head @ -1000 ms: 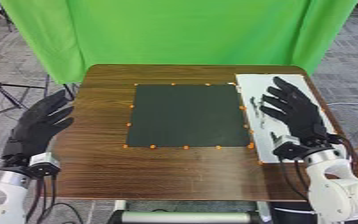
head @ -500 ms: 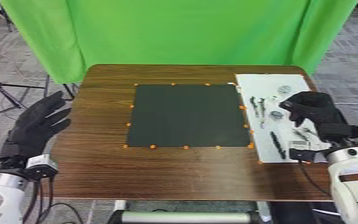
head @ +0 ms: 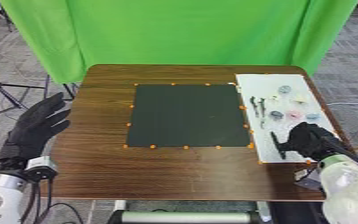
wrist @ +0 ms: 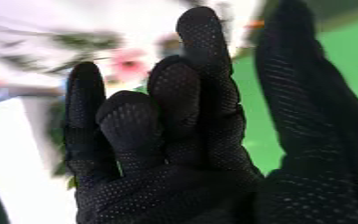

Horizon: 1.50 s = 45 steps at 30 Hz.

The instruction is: Arrange flowers

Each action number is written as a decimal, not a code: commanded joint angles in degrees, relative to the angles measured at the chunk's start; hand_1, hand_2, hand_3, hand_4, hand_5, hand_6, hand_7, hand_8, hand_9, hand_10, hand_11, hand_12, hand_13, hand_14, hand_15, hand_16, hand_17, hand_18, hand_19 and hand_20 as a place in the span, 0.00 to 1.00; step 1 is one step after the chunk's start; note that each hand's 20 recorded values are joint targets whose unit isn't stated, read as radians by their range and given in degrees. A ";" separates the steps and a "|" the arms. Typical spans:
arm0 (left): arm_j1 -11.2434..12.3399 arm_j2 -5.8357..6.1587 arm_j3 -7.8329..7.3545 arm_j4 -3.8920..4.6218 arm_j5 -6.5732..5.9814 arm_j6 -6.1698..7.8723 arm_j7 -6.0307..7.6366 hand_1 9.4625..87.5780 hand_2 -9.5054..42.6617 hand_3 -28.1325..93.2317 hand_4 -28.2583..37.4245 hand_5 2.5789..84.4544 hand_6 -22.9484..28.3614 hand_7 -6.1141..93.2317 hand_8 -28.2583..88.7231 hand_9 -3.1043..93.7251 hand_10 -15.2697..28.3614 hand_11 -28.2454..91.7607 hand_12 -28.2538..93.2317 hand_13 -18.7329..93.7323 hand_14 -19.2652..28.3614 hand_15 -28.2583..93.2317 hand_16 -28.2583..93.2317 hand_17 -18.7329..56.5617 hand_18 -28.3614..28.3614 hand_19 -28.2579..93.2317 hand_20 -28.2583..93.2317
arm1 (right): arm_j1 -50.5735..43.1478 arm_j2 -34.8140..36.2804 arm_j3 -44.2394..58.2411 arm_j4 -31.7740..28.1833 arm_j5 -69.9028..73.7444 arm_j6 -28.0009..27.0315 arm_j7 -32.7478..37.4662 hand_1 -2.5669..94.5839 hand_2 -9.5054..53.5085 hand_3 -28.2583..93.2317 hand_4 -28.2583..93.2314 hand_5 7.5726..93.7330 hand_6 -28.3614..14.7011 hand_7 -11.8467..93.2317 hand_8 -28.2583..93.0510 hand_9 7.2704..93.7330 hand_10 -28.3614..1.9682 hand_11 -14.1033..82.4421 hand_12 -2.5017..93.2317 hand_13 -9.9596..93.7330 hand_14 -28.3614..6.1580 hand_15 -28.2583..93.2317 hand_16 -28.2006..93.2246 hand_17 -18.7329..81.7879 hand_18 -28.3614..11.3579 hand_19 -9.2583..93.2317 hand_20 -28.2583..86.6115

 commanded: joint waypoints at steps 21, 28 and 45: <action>-0.10 0.47 0.26 -0.03 -0.24 0.22 -0.69 0.20 0.09 0.81 0.00 0.27 0.48 0.29 0.15 0.24 0.57 0.40 0.36 0.31 0.66 0.44 0.24 0.14 0.84 0.58 0.27 | -0.03 -3.01 -2.38 6.20 -7.30 1.02 1.61 0.39 0.00 0.65 0.00 0.62 0.66 0.54 0.06 0.62 0.48 0.76 0.44 0.64 0.45 0.90 0.48 0.40 0.26 0.77 0.53; 0.05 0.78 0.33 -0.04 -0.43 0.42 -0.55 0.20 0.09 0.81 0.00 0.27 0.48 0.29 0.15 0.24 0.57 0.40 0.36 0.31 0.66 0.44 0.24 0.14 0.84 0.58 0.27 | 0.30 -3.58 -4.18 6.72 -7.71 0.73 0.78 0.45 0.00 0.54 0.00 0.62 0.66 0.54 0.06 0.62 0.47 0.77 0.44 0.64 0.44 0.90 0.48 0.40 0.26 0.77 0.53; -0.25 0.79 0.22 0.09 -0.33 0.21 -0.80 0.20 0.09 0.81 0.00 0.27 0.48 0.29 0.15 0.24 0.57 0.40 0.36 0.31 0.66 0.44 0.24 0.14 0.84 0.58 0.27 | -0.29 -3.20 -11.51 11.49 -13.32 -2.25 -0.31 0.52 0.00 0.75 0.00 0.66 0.69 0.67 0.25 0.71 0.59 0.87 0.53 0.70 0.48 0.96 0.54 0.44 0.28 0.81 0.54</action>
